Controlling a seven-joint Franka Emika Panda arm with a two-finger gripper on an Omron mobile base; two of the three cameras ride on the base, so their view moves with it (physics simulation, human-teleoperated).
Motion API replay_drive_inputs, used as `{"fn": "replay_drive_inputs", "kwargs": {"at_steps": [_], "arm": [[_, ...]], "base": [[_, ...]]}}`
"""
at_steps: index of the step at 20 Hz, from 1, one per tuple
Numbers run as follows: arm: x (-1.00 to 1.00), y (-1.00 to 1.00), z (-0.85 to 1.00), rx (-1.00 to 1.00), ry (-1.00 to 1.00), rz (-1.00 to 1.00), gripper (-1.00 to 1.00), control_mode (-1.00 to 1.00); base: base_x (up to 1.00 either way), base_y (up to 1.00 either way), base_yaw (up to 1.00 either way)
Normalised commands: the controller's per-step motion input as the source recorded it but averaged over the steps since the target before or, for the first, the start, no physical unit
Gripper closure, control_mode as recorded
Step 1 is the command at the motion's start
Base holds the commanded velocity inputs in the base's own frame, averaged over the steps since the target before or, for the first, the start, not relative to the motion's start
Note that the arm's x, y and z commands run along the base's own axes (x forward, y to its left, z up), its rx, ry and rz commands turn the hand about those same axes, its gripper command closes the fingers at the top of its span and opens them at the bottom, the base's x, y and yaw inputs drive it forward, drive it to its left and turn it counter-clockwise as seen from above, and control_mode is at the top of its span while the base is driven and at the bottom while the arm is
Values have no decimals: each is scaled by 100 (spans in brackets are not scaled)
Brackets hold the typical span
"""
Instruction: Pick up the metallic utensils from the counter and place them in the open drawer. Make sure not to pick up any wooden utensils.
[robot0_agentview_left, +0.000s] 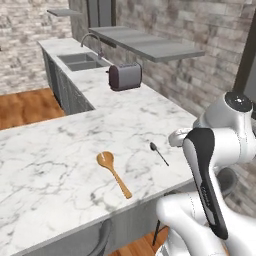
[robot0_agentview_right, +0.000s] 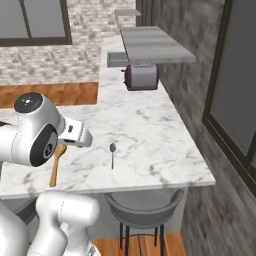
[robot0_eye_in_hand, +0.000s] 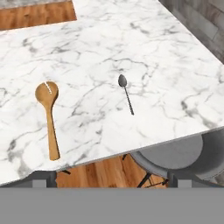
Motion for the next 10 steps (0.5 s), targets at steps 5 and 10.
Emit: {"fn": "replay_drive_inputs", "kwargs": {"at_steps": [5,10], "arm": [[17,-2,-13,0,6,1,-100,-100],[94,-20,-97,0,28,1,-100,-100]], "base": [[22,-11,8],[0,0,0]]}}
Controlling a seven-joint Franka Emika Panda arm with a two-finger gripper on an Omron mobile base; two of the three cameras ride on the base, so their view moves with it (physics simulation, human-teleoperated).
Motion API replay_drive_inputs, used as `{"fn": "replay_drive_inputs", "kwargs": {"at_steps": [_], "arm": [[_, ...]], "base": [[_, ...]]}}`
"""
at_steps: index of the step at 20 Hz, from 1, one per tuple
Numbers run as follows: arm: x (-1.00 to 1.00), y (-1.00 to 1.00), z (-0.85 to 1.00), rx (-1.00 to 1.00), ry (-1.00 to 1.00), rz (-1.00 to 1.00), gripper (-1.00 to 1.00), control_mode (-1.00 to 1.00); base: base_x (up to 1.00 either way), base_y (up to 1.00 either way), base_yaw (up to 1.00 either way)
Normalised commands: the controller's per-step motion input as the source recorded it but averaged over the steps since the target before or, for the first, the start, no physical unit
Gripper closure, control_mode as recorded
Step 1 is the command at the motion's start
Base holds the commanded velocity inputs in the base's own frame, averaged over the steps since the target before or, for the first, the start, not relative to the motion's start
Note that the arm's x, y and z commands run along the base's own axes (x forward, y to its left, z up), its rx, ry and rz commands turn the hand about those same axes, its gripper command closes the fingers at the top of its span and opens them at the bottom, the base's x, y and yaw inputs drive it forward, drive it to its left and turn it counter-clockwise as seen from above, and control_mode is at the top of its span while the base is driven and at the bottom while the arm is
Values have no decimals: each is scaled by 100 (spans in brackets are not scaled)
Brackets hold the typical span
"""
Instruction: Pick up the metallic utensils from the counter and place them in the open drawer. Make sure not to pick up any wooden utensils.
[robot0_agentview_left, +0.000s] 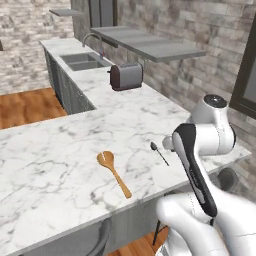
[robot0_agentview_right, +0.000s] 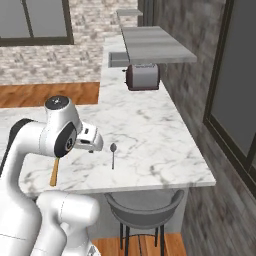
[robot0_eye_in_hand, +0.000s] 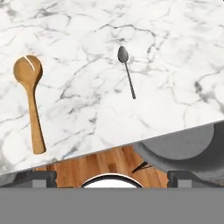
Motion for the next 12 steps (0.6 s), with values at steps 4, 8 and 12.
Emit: {"fn": "replay_drive_inputs", "kwargs": {"at_steps": [4,8,12], "arm": [[95,-7,-96,0,21,2,-100,-100],[100,-2,-75,0,19,3,-100,-100],[99,-11,-36,0,15,4,-100,-100]], "base": [[0,0,0],[0,0,0],[0,0,0]]}}
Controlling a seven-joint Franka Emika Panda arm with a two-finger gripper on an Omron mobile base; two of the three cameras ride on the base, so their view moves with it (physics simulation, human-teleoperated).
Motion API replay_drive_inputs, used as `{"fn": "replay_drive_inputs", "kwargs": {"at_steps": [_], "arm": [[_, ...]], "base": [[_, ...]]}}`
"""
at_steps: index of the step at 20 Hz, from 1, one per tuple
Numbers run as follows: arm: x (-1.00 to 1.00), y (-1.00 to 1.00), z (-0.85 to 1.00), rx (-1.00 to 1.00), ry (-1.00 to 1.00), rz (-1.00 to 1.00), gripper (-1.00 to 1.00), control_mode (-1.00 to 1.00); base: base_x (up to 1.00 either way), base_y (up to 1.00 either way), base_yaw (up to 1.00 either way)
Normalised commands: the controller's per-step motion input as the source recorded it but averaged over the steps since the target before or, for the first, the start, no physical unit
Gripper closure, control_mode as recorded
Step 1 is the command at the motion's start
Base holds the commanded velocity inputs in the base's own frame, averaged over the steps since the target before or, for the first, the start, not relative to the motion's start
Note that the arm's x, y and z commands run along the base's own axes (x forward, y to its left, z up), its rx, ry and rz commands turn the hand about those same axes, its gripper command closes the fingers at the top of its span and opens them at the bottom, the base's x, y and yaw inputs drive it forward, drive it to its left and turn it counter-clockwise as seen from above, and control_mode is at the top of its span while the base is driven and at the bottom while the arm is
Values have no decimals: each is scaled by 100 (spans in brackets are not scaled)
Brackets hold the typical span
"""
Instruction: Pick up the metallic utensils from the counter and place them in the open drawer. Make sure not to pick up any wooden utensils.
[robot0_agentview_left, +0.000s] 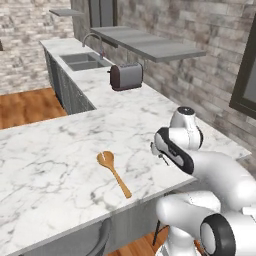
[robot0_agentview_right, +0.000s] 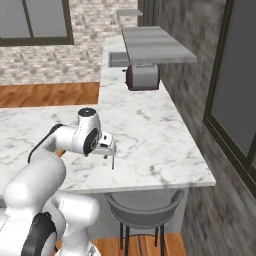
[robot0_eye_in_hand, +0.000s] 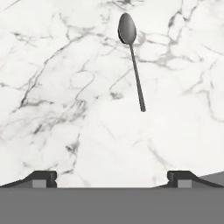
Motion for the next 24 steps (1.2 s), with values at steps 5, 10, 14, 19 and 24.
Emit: {"fn": "replay_drive_inputs", "kwargs": {"at_steps": [5,10,14,19,24], "arm": [[74,-24,-22,0,14,8,-100,-100],[55,-17,-28,0,12,7,-100,-100],[50,0,-34,-1,5,1,-100,-100],[30,0,-45,-2,0,0,-100,-100],[24,0,-61,0,0,0,-100,-100]], "base": [[0,0,0],[0,0,0],[0,0,0],[0,0,0],[0,0,0]]}}
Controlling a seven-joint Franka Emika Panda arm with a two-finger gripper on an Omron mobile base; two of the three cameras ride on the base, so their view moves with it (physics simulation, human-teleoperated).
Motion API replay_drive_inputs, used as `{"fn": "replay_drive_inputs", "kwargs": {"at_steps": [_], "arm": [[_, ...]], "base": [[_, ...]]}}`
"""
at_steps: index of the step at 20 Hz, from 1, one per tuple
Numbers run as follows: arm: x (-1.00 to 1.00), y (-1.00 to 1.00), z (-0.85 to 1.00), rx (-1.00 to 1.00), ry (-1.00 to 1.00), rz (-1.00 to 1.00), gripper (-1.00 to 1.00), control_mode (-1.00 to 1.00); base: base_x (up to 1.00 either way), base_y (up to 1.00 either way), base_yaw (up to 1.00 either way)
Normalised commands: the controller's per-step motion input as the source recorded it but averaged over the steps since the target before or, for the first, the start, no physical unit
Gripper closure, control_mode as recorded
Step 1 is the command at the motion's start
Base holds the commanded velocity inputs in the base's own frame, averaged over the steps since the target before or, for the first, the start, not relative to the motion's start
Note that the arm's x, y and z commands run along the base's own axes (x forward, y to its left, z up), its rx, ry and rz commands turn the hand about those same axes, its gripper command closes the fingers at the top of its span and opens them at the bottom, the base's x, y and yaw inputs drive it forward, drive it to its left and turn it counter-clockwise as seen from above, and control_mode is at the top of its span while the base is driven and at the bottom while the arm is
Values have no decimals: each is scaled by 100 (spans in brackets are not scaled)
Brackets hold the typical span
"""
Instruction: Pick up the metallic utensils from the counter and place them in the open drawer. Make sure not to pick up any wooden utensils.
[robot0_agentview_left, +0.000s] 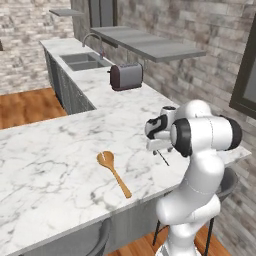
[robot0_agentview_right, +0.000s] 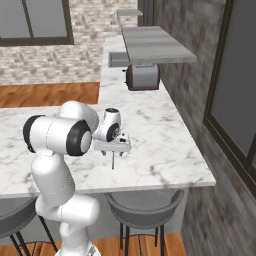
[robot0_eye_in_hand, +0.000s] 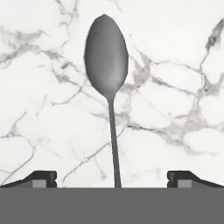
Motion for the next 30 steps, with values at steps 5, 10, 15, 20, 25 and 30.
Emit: {"fn": "replay_drive_inputs", "kwargs": {"at_steps": [5,10,15,20,25,30], "arm": [[10,0,-49,0,0,0,-100,-100],[16,0,-36,0,0,0,-100,-100],[18,15,-52,0,0,0,100,-100],[1,27,-70,0,0,0,100,-100],[0,72,-100,0,4,1,100,-100],[0,51,-58,0,14,2,100,-100]], "base": [[0,0,0],[0,0,0],[0,0,0],[0,0,0],[0,0,0],[0,0,0]]}}
